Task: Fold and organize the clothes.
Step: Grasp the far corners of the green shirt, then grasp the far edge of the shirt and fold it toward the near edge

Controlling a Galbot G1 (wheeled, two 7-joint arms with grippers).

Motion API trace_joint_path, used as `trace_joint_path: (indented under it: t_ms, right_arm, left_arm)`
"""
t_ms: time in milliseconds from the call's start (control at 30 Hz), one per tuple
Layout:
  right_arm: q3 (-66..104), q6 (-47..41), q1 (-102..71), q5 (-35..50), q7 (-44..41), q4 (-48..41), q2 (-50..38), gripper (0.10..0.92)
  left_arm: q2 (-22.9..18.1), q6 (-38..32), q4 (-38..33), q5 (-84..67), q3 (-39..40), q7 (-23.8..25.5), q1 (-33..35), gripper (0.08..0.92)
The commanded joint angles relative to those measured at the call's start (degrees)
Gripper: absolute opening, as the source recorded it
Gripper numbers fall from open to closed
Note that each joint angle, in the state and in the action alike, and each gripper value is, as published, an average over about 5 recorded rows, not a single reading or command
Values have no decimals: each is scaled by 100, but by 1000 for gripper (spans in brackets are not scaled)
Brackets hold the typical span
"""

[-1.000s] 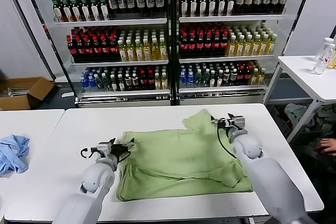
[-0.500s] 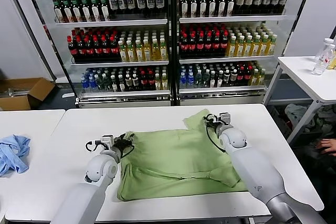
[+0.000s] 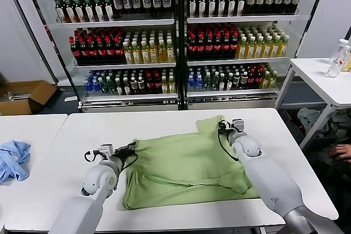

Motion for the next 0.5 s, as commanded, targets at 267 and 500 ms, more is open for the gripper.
trace_joint_path:
  t_ms: [267, 500]
  right_arm:
    - [1492, 215, -2700, 1, 220, 3473, -1117, 106]
    - [2317, 62, -4210, -364, 344, 4291, -982, 106]
  left_arm:
    - [213, 41, -2230, -311, -574, 34, 1548, 87]
    - [323, 189, -2483, 194, -595, 150, 2124, 87]
